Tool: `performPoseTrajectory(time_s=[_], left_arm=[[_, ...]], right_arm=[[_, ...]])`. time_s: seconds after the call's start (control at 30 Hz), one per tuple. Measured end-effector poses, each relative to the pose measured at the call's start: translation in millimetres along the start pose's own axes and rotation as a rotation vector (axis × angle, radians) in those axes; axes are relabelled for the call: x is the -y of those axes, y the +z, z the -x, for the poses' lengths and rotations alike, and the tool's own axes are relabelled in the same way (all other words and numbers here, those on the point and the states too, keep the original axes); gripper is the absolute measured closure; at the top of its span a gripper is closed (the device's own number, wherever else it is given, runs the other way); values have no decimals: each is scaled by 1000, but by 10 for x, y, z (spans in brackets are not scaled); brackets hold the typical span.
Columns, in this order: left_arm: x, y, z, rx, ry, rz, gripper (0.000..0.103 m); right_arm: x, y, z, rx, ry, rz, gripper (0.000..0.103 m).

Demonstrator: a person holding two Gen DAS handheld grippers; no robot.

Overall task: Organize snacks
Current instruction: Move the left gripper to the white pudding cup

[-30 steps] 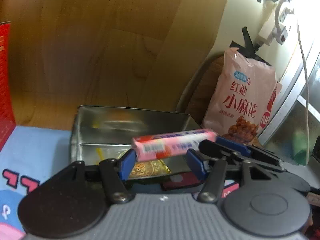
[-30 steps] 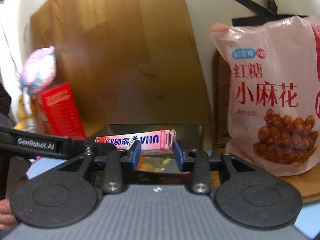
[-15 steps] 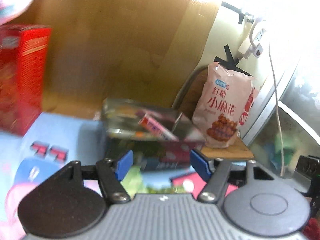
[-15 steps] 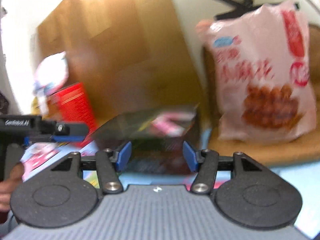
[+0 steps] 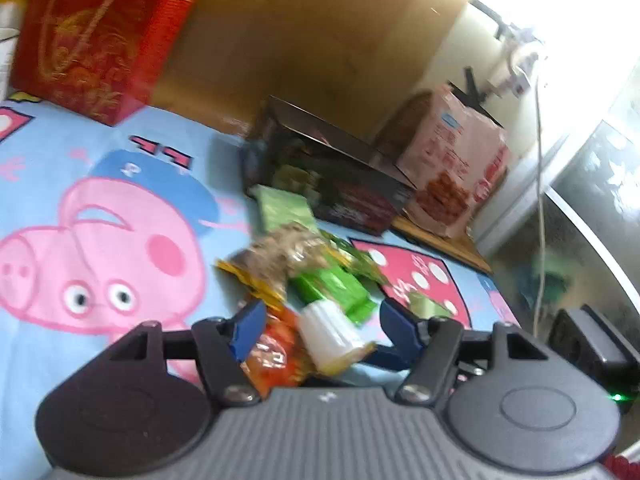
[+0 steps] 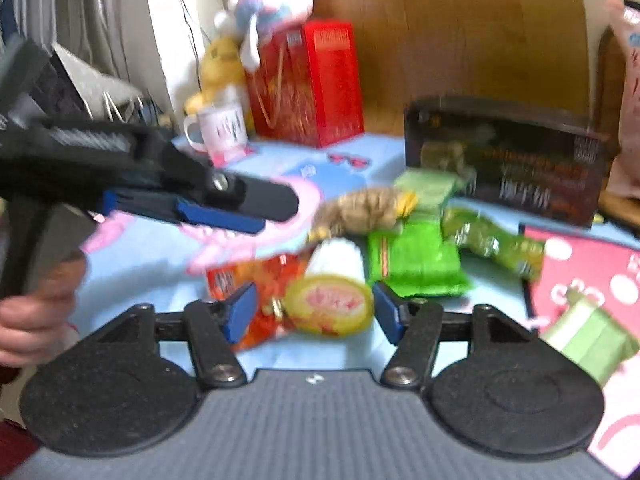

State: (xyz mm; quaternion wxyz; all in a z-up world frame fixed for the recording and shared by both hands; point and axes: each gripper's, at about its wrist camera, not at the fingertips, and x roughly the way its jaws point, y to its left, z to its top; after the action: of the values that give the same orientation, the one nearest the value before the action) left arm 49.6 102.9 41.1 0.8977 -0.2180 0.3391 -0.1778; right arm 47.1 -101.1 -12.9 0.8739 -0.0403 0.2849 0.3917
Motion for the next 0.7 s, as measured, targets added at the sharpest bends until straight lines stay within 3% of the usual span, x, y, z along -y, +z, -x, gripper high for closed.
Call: performPoseTrajectory(time_s=[0.17, 0.43, 0.53, 0.7], left_arm=[[197, -118, -162, -53, -32, -55, 38], [579, -390, -345, -134, -98, -163, 38], [656, -439, -407, -156, -104, -175, 38], [691, -496, -393, -180, -115, -179, 38]], right_arm=[[-17, -73, 213, 3, 8, 21, 58], [37, -449, 638, -21, 0, 165, 57], [102, -480, 723, 4, -47, 136, 50], [135, -522, 850, 85, -139, 99, 48]])
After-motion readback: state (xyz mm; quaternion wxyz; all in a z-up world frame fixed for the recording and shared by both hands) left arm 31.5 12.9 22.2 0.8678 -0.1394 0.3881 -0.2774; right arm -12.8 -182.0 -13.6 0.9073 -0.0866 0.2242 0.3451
